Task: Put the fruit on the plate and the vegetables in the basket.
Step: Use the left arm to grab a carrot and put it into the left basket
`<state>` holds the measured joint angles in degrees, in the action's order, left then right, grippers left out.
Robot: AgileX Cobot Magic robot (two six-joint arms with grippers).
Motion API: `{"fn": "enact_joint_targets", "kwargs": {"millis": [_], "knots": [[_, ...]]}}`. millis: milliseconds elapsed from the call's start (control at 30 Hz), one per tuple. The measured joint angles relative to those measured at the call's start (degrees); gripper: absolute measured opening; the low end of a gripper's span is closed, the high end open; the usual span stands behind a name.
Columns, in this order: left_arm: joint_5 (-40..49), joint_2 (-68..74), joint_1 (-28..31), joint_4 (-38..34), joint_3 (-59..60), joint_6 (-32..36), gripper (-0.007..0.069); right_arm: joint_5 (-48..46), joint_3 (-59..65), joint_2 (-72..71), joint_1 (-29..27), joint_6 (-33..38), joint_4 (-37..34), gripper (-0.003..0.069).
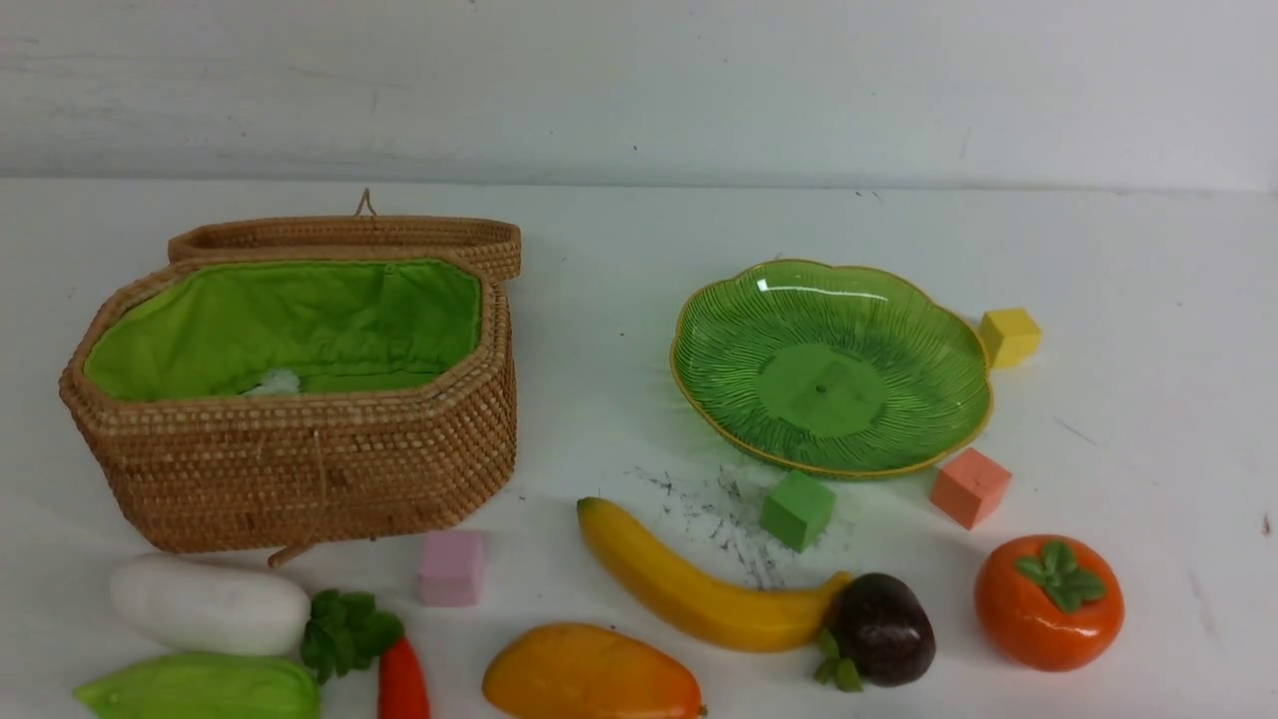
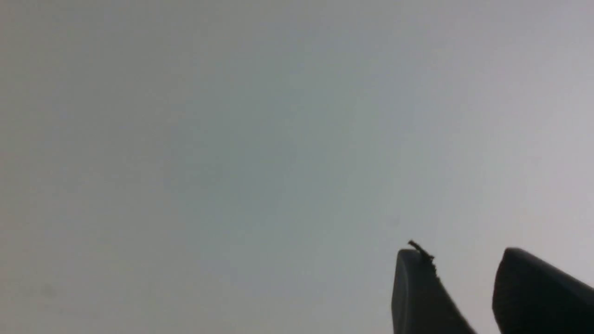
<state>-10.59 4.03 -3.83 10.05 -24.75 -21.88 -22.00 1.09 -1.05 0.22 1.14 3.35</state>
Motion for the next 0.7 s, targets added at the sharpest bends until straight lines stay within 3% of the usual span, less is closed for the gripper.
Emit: {"fn": "enact_joint_targets", "kwargs": {"millis": [67, 133, 167, 200, 267, 400, 533, 700], "knots": [[3.1, 3.1, 0.0, 0.0, -5.9, 0.3, 0.0239, 0.0, 0.0, 0.0, 0.0, 0.0, 0.0, 0.0241], [10.6, 8.9, 0.0, -0.4, -14.9, 0.4, 0.0239, 0.0, 0.0, 0.0, 0.0, 0.0, 0.0, 0.0241], [18.4, 12.1, 0.0, -0.9, -19.0, 0.0, 0.0239, 0.0, 0.0, 0.0, 0.0, 0.0, 0.0, 0.0241], [18.4, 12.1, 0.0, -0.9, -19.0, 0.0, 0.0239, 0.0, 0.0, 0.0, 0.0, 0.0, 0.0, 0.0241], [32.2, 17.5, 0.0, -1.6, -23.9, -0.3, 0.0239, 0.0, 0.0, 0.0, 0.0, 0.0, 0.0, 0.0241], [48.1, 23.9, 0.0, -1.4, -24.5, -0.5, 0.0239, 0.0, 0.0, 0.0, 0.0, 0.0, 0.0, 0.0241], [53.1, 28.9, 0.0, -3.2, -24.5, -2.2, 0.0239, 0.0, 0.0, 0.0, 0.0, 0.0, 0.0, 0.0241], [58.2, 37.3, 0.0, -15.7, -24.5, 0.4, 0.0239, 0.0, 0.0, 0.0, 0.0, 0.0, 0.0, 0.0241]]}}
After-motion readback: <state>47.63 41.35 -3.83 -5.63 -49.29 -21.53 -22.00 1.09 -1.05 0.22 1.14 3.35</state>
